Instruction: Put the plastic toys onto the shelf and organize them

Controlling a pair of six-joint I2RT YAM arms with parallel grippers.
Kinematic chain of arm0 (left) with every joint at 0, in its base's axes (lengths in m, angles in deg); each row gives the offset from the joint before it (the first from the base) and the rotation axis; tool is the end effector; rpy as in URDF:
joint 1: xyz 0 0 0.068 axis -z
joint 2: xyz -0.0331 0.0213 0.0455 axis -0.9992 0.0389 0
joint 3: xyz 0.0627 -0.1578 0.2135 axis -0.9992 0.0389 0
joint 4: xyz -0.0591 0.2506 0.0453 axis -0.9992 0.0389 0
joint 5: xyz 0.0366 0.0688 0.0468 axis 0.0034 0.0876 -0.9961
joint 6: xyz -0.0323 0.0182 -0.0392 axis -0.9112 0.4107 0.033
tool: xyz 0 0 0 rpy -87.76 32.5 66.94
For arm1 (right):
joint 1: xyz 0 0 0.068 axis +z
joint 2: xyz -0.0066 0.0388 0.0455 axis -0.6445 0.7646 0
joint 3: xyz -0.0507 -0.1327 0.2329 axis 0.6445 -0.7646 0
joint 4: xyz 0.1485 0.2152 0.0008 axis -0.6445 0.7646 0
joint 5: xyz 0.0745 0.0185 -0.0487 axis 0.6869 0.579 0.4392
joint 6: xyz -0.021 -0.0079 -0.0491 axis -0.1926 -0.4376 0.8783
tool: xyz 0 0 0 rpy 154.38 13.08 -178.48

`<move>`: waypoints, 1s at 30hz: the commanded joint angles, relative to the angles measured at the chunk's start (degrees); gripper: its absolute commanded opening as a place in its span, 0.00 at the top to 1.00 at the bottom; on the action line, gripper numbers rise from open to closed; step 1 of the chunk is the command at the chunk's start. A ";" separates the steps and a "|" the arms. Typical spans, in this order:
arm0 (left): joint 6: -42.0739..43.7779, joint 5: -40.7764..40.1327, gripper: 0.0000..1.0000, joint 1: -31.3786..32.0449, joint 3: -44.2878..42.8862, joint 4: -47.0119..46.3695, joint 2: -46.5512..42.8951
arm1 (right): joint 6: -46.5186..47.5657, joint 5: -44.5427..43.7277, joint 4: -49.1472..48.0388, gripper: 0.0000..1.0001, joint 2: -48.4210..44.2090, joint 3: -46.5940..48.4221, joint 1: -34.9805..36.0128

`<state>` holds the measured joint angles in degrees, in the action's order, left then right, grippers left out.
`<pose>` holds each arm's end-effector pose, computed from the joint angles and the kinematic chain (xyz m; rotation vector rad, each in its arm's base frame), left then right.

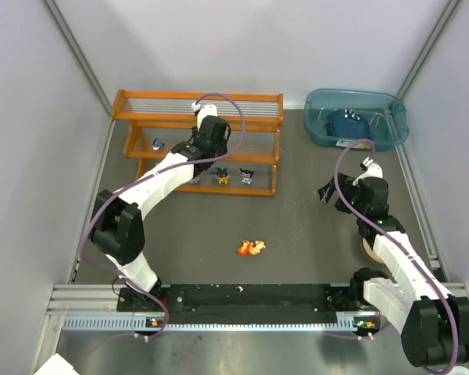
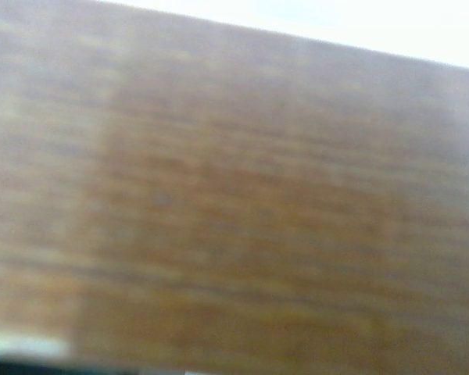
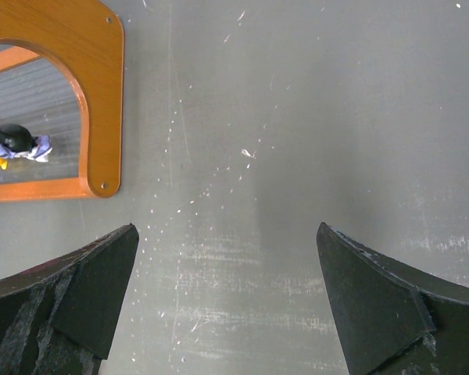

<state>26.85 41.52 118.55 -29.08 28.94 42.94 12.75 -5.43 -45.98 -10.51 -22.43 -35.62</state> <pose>0.3408 -0.1846 0.2952 -0.1556 2.1466 -0.0574 0.1961 0.0197 0.2139 0.3186 2.0951 0.4394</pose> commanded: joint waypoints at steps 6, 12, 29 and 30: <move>-1.62 0.27 0.45 -0.29 1.17 -2.30 -2.88 | 0.03 -0.48 -0.25 0.01 -0.95 0.21 0.50; -3.02 0.79 0.41 -0.29 1.87 -2.82 -3.93 | 0.12 -0.39 -0.34 0.01 -0.77 0.21 0.50; -1.18 3.17 0.25 -0.20 8.90 -10.02 -16.48 | 0.03 -0.22 -0.43 0.01 -0.77 0.21 0.50; -0.92 3.60 0.25 -0.03 9.95 -10.90 -17.72 | 0.03 -0.22 -0.43 0.01 -0.77 0.21 0.50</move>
<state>24.38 43.53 118.55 -21.94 24.17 31.66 12.75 -5.41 -45.98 -10.51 -22.43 -35.62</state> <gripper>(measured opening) 0.744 0.987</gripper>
